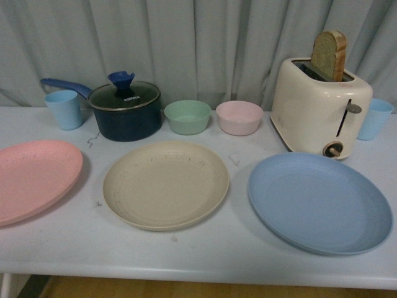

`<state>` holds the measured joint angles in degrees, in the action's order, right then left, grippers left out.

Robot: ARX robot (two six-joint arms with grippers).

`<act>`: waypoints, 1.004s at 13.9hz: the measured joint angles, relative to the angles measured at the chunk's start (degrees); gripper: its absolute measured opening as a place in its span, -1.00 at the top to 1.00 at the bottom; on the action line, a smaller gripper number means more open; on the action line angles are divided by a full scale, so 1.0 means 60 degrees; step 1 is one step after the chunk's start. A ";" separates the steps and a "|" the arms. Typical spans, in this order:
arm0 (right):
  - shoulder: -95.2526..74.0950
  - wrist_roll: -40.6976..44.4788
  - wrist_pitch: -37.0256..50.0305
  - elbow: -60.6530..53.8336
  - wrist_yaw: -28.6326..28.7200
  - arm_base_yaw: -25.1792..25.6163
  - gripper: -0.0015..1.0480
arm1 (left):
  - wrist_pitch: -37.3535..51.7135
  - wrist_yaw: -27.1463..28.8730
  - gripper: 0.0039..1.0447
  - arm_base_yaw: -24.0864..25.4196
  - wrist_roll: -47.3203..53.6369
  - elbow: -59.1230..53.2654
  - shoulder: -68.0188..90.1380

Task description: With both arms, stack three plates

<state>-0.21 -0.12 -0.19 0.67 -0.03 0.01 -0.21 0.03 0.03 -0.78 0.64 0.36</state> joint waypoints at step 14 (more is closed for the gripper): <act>0.0000 0.0000 -0.0004 0.0000 0.0000 0.0000 -0.87 | -0.0004 0.0000 -0.88 0.0000 0.0000 0.0000 0.0004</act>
<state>-0.21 -0.12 -0.21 0.67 -0.03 0.01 -0.23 0.03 0.03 -0.78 0.64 0.38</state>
